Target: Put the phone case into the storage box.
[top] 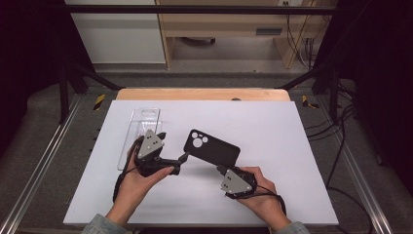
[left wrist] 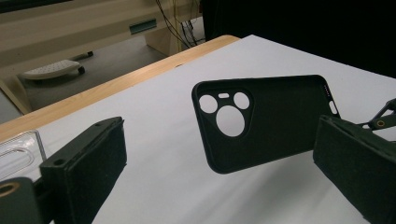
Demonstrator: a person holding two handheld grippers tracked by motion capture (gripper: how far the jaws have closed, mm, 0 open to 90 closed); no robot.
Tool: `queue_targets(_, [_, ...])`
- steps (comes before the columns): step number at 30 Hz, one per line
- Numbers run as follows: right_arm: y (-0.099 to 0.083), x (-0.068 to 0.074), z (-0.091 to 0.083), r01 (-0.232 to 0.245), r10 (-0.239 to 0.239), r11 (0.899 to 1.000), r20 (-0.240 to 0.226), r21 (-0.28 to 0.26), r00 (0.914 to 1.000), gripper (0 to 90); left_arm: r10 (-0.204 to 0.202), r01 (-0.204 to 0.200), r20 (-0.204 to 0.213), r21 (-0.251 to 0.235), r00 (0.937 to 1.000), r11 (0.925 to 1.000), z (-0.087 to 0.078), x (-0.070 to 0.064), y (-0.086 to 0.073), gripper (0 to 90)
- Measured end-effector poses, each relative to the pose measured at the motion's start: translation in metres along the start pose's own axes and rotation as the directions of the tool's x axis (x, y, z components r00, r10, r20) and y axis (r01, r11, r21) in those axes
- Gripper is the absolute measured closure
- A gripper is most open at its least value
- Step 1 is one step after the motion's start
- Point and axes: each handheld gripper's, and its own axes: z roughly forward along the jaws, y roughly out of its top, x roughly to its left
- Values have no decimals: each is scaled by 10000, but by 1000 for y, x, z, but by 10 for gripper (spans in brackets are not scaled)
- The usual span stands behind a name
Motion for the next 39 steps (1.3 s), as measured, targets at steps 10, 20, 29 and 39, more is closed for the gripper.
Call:
queue_targets(10, [0, 0, -1, 95, -94, 10000, 198, -31, 9998, 888, 49, -50, 111, 81, 9999, 10000, 7, -1, 2, 25])
queue_targets(20, [0, 1, -1, 205, -206, 9998, 263, 22, 9994, 888, -36, 32, 336, 137, 9994, 9999, 11, -3, 4, 25])
queue_targets(29, [0, 2, 0, 354, -357, 9993, 348, 84, 9988, 888, -12, 3, 425, 214, 9991, 9998, 15, -5, 4, 29])
queue_targets(39, [-1, 3, 0, 401, -406, 9991, 396, 132, 9984, 889, 30, -45, 542, 276, 9985, 9996, 17, -7, 4, 30])
